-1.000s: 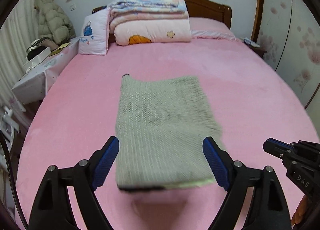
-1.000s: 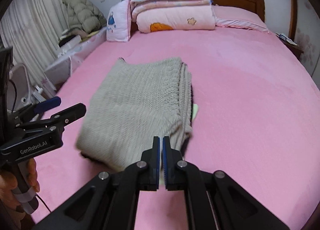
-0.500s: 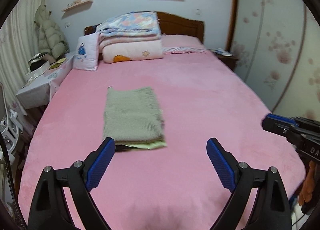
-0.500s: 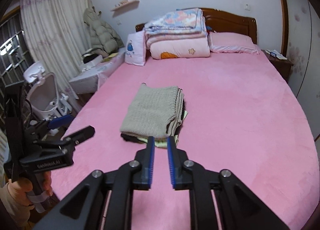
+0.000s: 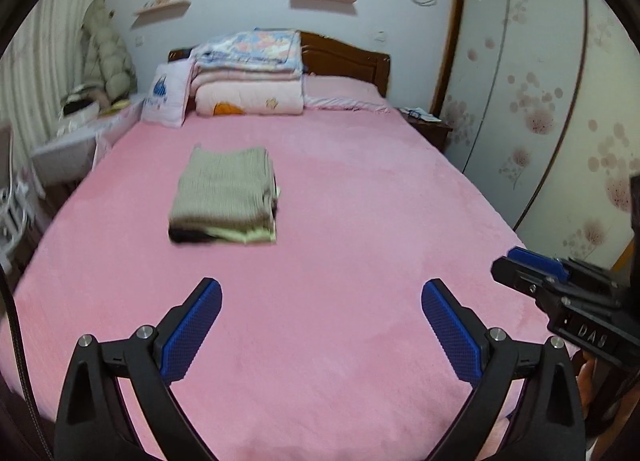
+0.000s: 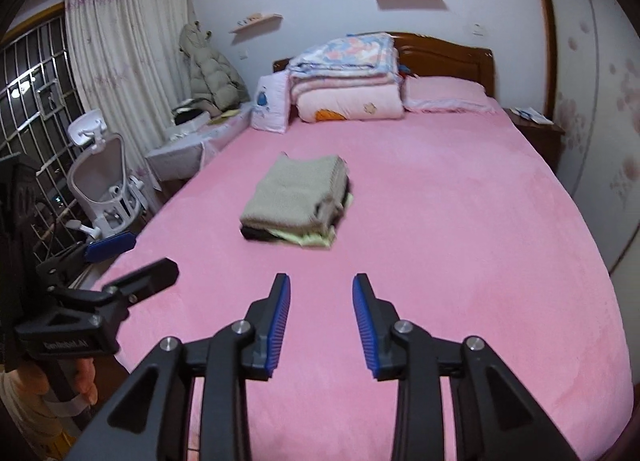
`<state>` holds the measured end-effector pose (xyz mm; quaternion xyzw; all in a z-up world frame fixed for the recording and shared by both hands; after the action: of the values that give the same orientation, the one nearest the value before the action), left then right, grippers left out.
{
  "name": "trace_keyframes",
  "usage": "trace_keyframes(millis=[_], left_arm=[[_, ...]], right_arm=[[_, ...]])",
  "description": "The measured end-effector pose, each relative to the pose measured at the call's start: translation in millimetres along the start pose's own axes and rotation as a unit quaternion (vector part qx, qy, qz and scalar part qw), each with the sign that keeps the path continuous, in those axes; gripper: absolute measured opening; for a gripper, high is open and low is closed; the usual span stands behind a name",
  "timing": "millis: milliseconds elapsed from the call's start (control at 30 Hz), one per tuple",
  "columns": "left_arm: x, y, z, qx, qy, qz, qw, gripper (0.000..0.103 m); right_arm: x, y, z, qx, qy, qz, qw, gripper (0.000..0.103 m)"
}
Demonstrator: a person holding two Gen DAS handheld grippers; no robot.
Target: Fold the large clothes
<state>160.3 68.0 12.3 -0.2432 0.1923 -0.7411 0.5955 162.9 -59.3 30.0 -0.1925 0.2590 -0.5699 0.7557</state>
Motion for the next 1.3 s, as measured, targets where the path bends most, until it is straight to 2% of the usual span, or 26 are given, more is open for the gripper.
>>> trace_keyframes(millis=[233,400,600,867,1300], left_arm=[[19.3,9.7,-65.7,-0.015,-0.018,0.027,0.9994,0.100],[31.6,18.6,-95.5,-0.040,0.014,0.058,0.9974,0.100],[34.8,18.5,-111.3,-0.046,0.018,0.074,0.9960,0.100],[26.9,17.9,-118.3,-0.046,-0.005,0.087,0.9951,0.100],[16.4,18.2,-140.2,-0.074,-0.024,0.095,0.9925,0.100]], right_arm=[[25.3,-11.6,-72.3,0.002,0.010,-0.048,0.999,0.032],[32.1,-14.4,-103.5,0.001,0.030,-0.063,0.998,0.033],[30.3,-16.6,-121.9,-0.001,0.035,-0.072,0.997,0.033],[32.4,-15.2,-133.0,0.002,0.048,-0.081,0.996,0.048],[18.1,-7.8,-151.7,-0.016,0.037,-0.075,0.996,0.049]])
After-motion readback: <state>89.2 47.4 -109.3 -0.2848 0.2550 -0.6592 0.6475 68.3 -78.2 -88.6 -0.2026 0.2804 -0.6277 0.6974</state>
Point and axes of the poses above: each gripper's, at about its wrist camera, not at the fingertips, and y roughly the way its jaws point, x to its right, z to its top, the point moved 10 cm from there along y, roughly the way its jaws point, and after that the axes turned 5 degrees about x, right-handed, at the moved point
